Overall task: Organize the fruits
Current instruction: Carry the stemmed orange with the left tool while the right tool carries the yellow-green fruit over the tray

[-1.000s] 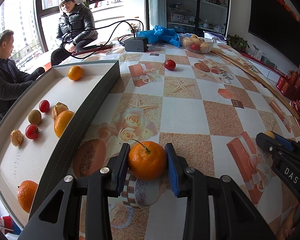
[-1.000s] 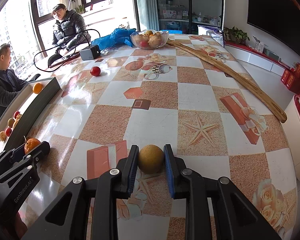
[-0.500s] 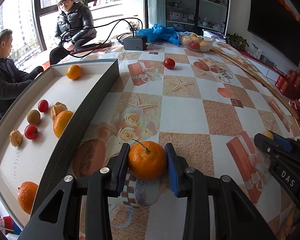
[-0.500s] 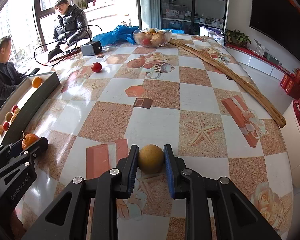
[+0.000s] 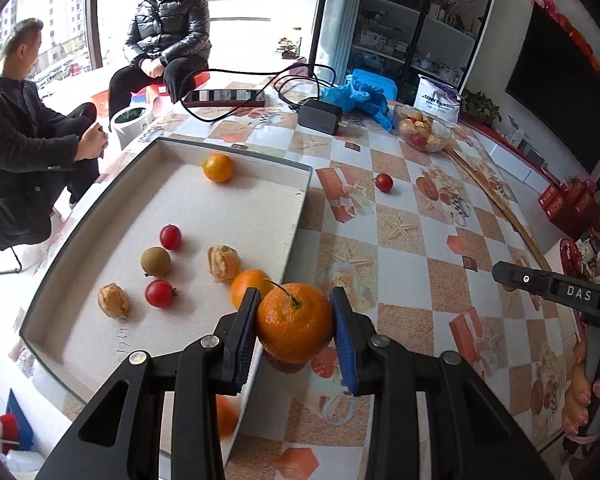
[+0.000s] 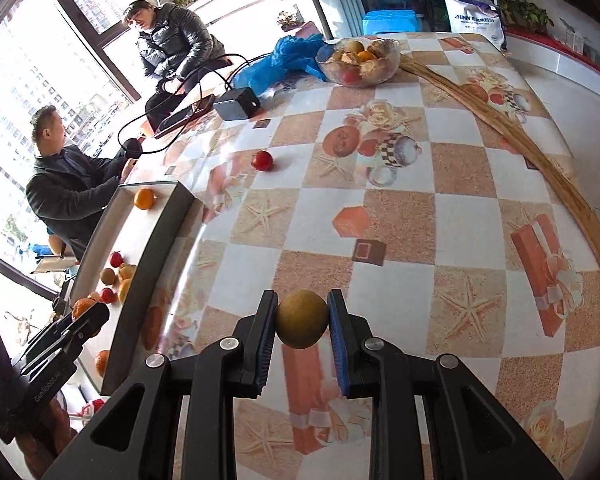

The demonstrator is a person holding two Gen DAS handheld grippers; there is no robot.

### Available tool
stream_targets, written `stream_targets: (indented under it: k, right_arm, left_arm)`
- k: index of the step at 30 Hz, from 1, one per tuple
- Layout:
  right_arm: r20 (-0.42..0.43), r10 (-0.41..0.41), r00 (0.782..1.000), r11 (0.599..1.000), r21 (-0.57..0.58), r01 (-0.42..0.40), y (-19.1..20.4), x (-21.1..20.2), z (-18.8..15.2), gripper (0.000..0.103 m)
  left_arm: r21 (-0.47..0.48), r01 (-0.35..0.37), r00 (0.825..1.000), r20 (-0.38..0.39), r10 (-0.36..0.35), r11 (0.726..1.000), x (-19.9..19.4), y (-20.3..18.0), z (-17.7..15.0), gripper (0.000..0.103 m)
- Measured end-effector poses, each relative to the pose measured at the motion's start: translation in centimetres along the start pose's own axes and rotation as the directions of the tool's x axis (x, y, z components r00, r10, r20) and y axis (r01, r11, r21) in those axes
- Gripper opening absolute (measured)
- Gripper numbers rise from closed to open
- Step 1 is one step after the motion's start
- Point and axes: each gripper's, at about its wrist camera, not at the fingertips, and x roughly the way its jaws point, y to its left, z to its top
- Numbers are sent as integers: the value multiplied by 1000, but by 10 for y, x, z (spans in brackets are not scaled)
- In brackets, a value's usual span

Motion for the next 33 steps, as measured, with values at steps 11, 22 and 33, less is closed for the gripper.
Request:
stream_targets:
  k: [11,22,33]
  right_arm:
    - [-136,65,989,983,-163,-87,116,53,26,27]
    - [-172,22,985,938,-337,-80,193,93,25,27]
    - [-188,-13,982,926,-373,-60,207,115,26,27]
  left_arm:
    - [-133,-152,988,-57,146,979,-2,89,2,39]
    - [-146,-193,978,-112,177,970,19,111,-7,38]
    - [-134,-193,974,-142,174,972,35,106,-8,39]
